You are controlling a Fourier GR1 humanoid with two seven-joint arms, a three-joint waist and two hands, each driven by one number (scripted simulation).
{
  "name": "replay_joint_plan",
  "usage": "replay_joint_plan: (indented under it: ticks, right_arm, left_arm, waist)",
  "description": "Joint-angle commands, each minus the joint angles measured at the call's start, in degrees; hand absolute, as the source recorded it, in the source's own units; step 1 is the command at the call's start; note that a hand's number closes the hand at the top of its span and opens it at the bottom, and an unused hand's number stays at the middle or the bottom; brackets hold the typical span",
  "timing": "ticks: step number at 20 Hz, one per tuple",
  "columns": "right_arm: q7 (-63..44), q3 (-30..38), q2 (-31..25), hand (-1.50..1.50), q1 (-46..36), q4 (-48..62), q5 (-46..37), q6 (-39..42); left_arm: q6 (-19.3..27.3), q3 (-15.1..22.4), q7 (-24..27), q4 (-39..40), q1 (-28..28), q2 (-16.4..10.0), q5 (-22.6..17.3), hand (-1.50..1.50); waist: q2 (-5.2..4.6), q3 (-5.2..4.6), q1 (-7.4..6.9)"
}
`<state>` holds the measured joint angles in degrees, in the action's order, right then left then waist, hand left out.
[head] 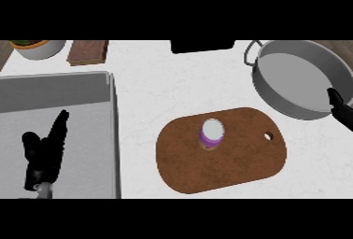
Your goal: Pick the can from the cutting board and place it in the pot
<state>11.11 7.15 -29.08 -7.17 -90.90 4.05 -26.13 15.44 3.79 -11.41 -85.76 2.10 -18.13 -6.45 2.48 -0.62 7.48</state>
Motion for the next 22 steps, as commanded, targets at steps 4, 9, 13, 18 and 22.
replay_joint_plan:
  ticks: [4, 9, 13, 18, 22]
  right_arm:
    - [10.25, -5.82, 8.70, -1.50, 10.73, -14.24, -12.68, -14.63]
    - [11.06, -14.72, 13.33, -1.50, 20.91, -21.46, -23.63, -20.68]
    - [4.63, -18.56, 12.93, -1.50, 31.16, -20.81, -32.00, -20.94]
    - [-5.41, -21.91, 10.96, -1.50, 39.66, -17.34, -40.82, -15.31]
    - [-14.34, -24.22, 13.96, -1.50, 42.51, -18.34, -48.97, -13.29]
  left_arm:
    - [1.10, 0.55, 7.86, -6.31, -4.33, 4.32, -1.04, 0.00]
    - [0.68, 0.98, 7.73, -6.21, -5.29, 4.52, -1.51, 0.00]
    - [-0.23, 0.49, 7.05, -6.98, -7.06, 3.37, -1.53, 0.00]
    - [0.74, 2.85, 4.27, -8.39, -9.25, 4.26, 0.06, 0.00]
    - [0.34, 2.72, 3.43, -9.22, -10.54, 3.29, -0.30, 0.00]
  waist:
    - [0.17, 0.17, -1.63]
    - [-0.74, 0.01, -3.79]
    - [-1.33, -0.26, -4.33]
    - [-2.36, -0.40, -6.45]
    - [-2.68, -0.49, -8.22]
